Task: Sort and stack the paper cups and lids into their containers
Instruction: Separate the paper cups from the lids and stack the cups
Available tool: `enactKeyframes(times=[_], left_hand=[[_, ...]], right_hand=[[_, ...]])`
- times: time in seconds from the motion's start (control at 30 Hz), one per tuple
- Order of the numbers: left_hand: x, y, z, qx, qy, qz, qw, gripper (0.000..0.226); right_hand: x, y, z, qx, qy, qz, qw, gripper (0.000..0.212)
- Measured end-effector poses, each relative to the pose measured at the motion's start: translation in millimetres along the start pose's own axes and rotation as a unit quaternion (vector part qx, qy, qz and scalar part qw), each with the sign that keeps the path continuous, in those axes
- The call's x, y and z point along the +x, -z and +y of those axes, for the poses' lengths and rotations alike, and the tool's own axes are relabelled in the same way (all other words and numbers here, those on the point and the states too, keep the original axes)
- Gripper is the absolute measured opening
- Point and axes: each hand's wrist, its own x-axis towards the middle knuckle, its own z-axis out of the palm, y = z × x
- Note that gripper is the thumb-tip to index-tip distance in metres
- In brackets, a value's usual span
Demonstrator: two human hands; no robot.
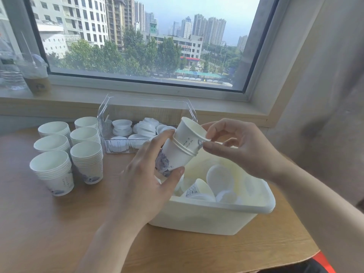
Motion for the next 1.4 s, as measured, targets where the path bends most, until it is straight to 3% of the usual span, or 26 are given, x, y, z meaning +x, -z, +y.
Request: enactKeyframes(times=[0.2,0.33,0.57,0.8,1.0,1.4], left_hand=[[-1,2,1,-0.001,0.002,0.002,1.000,0.084],[0,2,2,-0.001,0.002,0.002,1.000,0.083],[-1,2,2,-0.005,-0.002,-0.004,1.000,0.073],[0,3,2,0.009,0.003,-0.016,1.000,0.075],[0,3,0,0.017,-0.001,-0.017,1.000,0.082],[1,4,1,0.023,-0.005,-0.021,1.000,0.085]], right_hand=[[1,1,11,-0.018,-0.003,-0.018,1.000,0.030],[0,-1,24,-0.091,-0.031,-0.061,0.994,0.020],[-3,-19,43,-0.258,-0.054,-0.160,0.951,0.021],[-1,-31,49,-0.310,-0.072,-0.225,0.921,0.021],[0,-24,50,-0.319,-0.068,-0.180,0.928,0.014],[9,23,25,-0.234,-0.097,0.063,0.965,0.016]])
